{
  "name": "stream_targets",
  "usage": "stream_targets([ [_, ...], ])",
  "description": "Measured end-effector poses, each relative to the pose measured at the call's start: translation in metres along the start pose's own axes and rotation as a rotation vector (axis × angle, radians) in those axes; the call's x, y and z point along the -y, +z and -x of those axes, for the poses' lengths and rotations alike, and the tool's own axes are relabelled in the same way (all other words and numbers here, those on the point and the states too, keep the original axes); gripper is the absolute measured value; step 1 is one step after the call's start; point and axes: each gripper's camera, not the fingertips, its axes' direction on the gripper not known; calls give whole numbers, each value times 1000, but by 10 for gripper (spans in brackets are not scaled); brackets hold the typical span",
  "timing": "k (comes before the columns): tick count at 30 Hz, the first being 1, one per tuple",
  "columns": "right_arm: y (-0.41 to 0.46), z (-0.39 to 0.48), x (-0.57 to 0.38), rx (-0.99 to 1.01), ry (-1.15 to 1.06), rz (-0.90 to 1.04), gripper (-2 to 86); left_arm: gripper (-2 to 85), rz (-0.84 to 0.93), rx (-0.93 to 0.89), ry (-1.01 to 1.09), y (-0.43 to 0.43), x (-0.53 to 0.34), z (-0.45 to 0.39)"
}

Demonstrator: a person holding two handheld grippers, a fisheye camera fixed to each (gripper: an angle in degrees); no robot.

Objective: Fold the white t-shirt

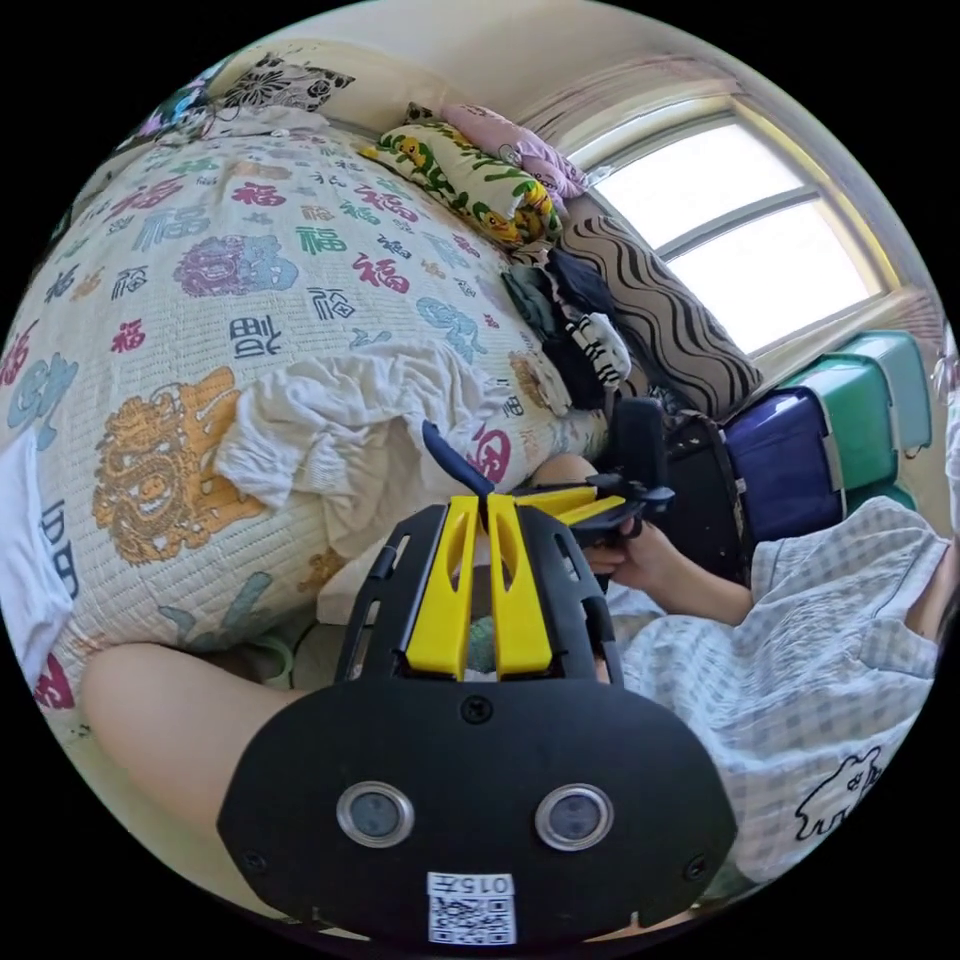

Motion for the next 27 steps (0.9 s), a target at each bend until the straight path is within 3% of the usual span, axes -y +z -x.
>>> stream_targets([
  [7, -8, -2, -18, 54, 40, -131, 21, 7, 6, -67, -24, 15, -3, 11],
  [15, -21, 54, -38, -176, -124, 55, 7, 58, 118, -5, 169, 11, 61, -2],
  [23, -22, 102, -59, -262, -215, 93, 6, 87, 561, 211, 453, 169, 165, -79],
  [27, -28, 126, -70, -317, -266, 96, 5, 39, 676, 271, 512, 204, 172, -90],
])
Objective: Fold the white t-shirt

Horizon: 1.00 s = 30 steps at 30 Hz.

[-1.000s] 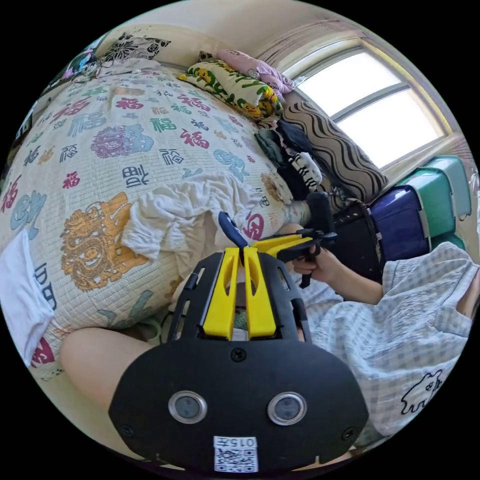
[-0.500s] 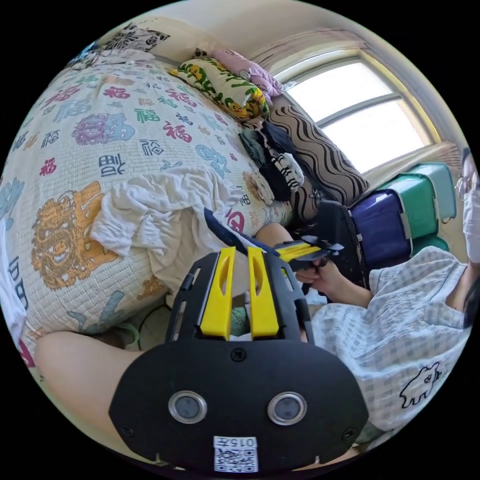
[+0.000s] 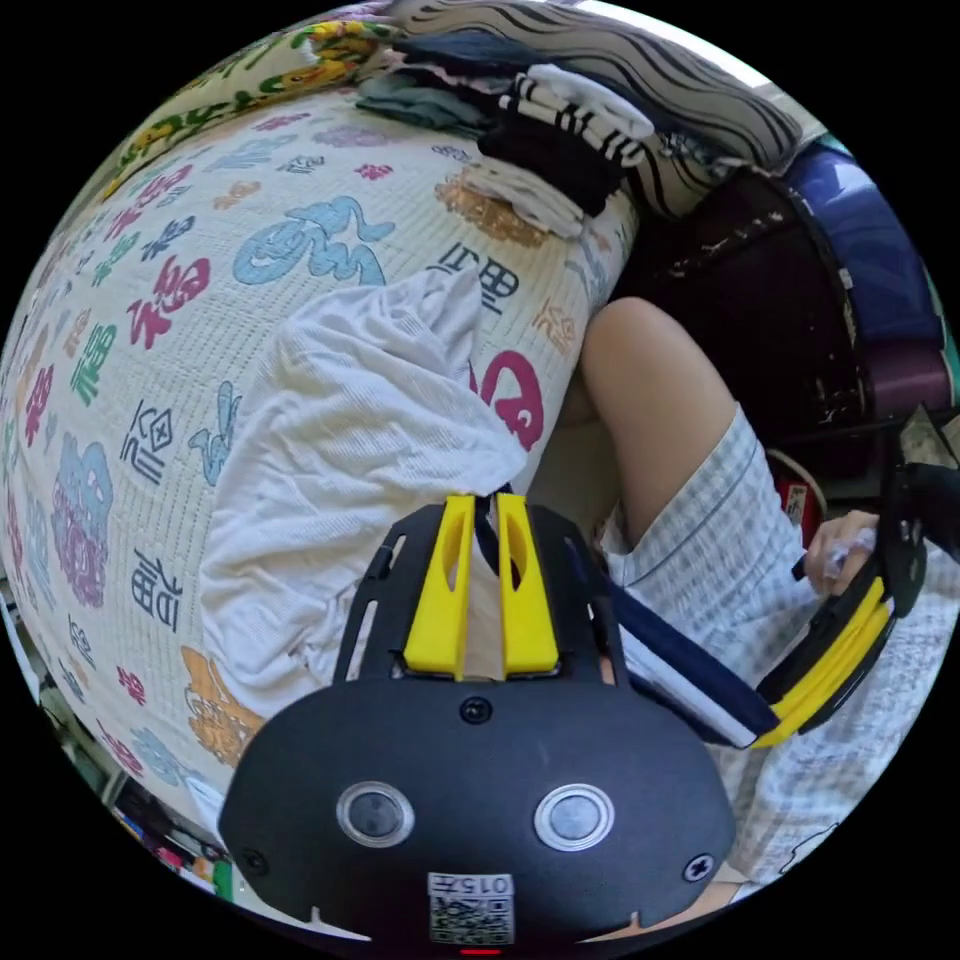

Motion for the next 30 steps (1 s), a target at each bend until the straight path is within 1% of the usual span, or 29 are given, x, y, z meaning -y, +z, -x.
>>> stream_targets([
  [1, -5, 6, -2, -44, -12, 14, 5, 30, 1, -7, 18, -5, -1, -2],
  [3, -16, 14, -6, -86, -38, 32, 6, 20, -65, 12, 14, -29, -16, -1],
  [4, -27, 18, -10, -101, -47, 20, 6, 17, -143, 21, -26, -55, -34, 4],
  [5, -32, 20, -11, -107, -50, 13, 6, 14, -257, 23, -84, -87, -60, 11],
  [6, -45, 22, -13, -118, -58, 0, 6, 13, -322, 18, -119, -104, -76, 15],
  [8, -66, 24, -13, -151, -66, -32, 6, 9, -647, -23, -253, -175, -161, 17],
  [9, -82, 25, -11, -182, -83, -68, 6, 8, -729, -22, -279, -190, -186, 13],
  [11, -105, 27, -3, -253, -129, -120, 5, 7, -1001, 26, -392, -225, -284, -18],
  [13, -126, 25, 17, -310, -170, -137, 5, 7, -1053, 50, -479, -213, -329, -41],
  [14, -128, 25, 22, -317, -178, -134, 5, 9, -995, 58, -539, -190, -340, -49],
  [15, -125, 22, 28, -328, -183, -116, 5, 12, -950, 55, -556, -177, -341, -51],
  [17, -112, 14, 30, -322, -166, -60, 5, 27, -795, -54, -627, -125, -341, -49],
  [19, -88, -2, 22, -323, -100, 31, 5, 40, -768, -97, -639, -110, -341, -57],
  [21, -77, -12, 10, -335, -48, 73, 4, 50, -761, -50, -604, -115, -338, -72],
  [24, -78, -23, -12, -336, 31, 95, 5, 73, -619, 130, -489, -138, -314, -91],
  [26, -85, -26, -23, -337, 61, 86, 5, 84, -490, 289, -274, -149, -278, -111],
  [27, -90, -29, -30, -326, 80, 73, 5, 85, -468, 310, -222, -150, -269, -115],
  [29, -97, -32, -39, -306, 106, 53, 5, 83, -417, 321, -4, -146, -230, -130],
  [30, -101, -34, -44, -297, 122, 43, 5, 83, -398, 318, 42, -143, -220, -133],
])
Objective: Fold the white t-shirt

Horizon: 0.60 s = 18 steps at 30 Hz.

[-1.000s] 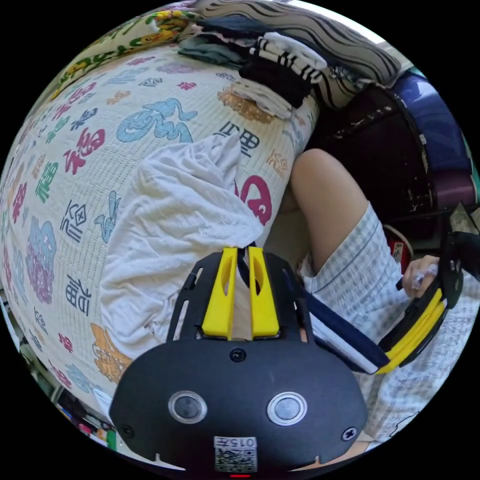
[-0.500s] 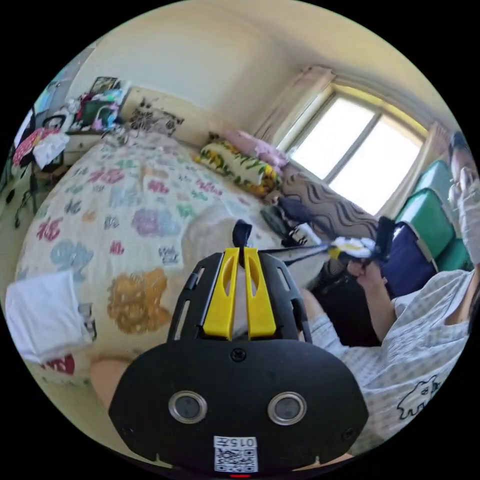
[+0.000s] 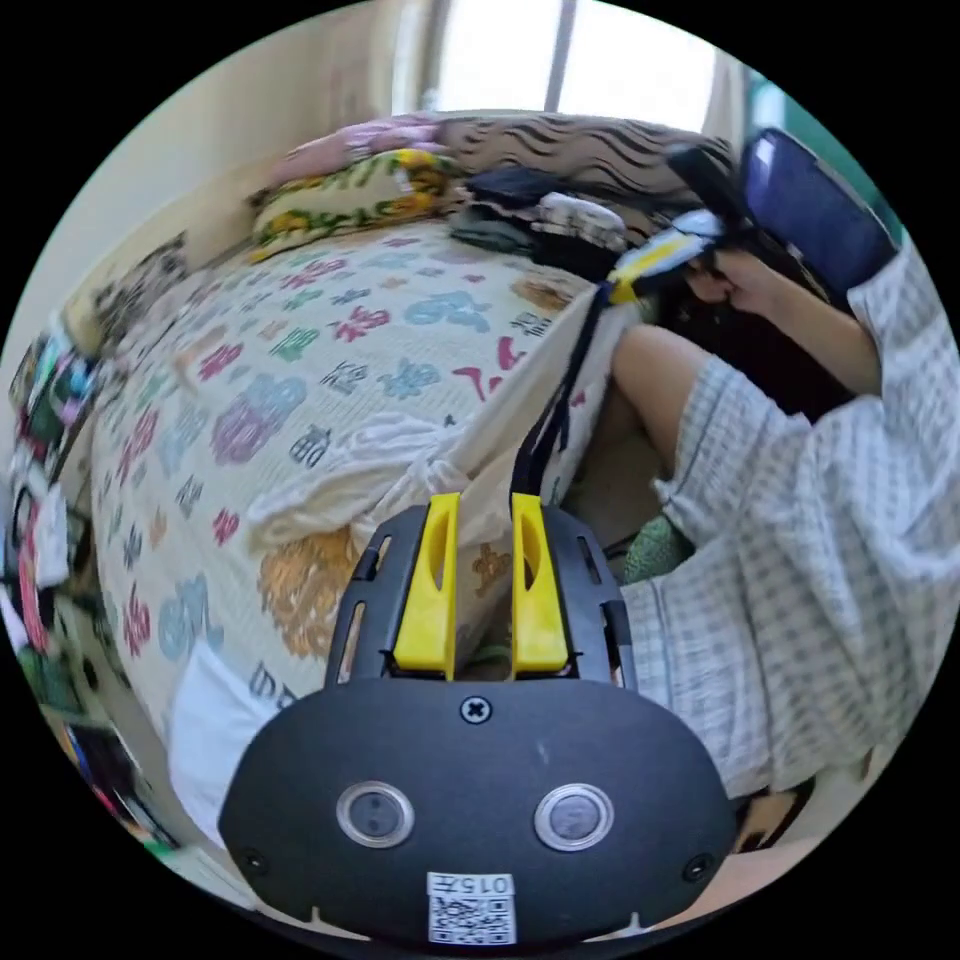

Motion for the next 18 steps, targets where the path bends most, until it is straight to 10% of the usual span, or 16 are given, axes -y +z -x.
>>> stream_targets([
  [5, -11, -7, -17, 2, 22, -11, 6, 86, 269, -30, 245, 61, 42, -43],
  [18, -13, -39, -50, 22, 54, 28, 5, 73, 319, 90, 478, 96, 88, -127],
])
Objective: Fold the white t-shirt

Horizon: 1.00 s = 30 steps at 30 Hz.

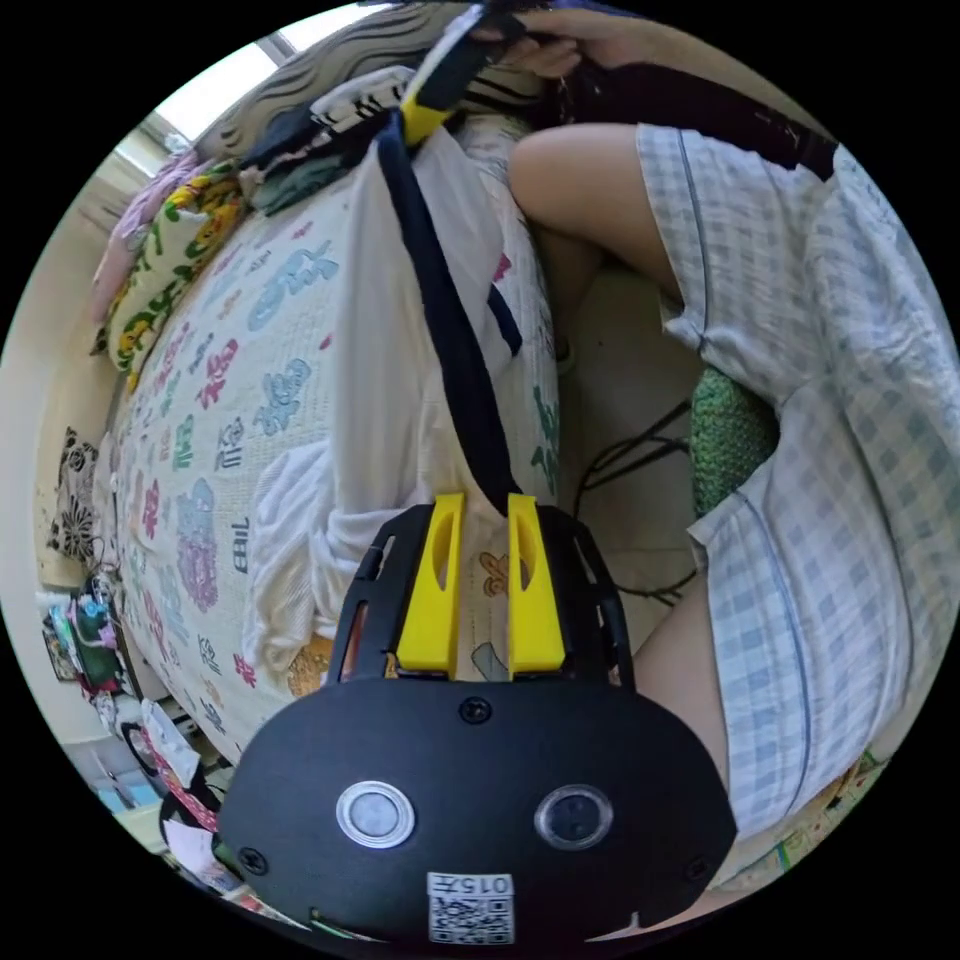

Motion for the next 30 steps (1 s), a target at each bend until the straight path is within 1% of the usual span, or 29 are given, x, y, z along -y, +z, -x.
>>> stream_targets([
  [1, -1, -3, -3, 1, 1, 5, 6, 73, 32, -19, 27, 6, 2, -5],
  [7, 1, -14, -29, 30, 27, 15, 6, 58, 41, 77, 115, -1, -20, -42],
  [10, 0, -16, -45, 45, 60, 9, 6, 29, 58, 108, 103, -4, -31, -54],
  [12, -7, -15, -54, 35, 68, -1, 5, 16, 64, 110, 40, -17, -42, -50],
  [14, -20, -10, -61, 3, 64, -12, 5, 7, -47, 159, -142, -69, -74, -32],
  [15, -32, -5, -64, -26, 56, -30, 5, 5, -82, 177, -193, -87, -84, -27],
  [17, -58, 5, -69, -73, 39, -75, 5, 2, -238, 255, -365, -167, -129, -11],
  [18, -79, 13, -71, -100, 25, -117, 5, 1, -283, 274, -398, -188, -142, -10],
  [20, -113, 30, -74, -130, -11, -189, 5, 0, -456, 344, -483, -268, -187, -13],
  [21, -136, 44, -76, -148, -45, -237, 5, 0, -492, 359, -492, -286, -197, -16],
  [23, -169, 67, -78, -188, -105, -306, 5, 1, -629, 448, -506, -349, -232, -38],
  [26, -223, 112, -86, -286, -215, -403, 4, 3, -730, 566, -500, -407, -267, -73],
  [30, -284, 166, -103, -412, -336, -544, 0, 4, -833, 650, -488, -453, -304, -109],
])
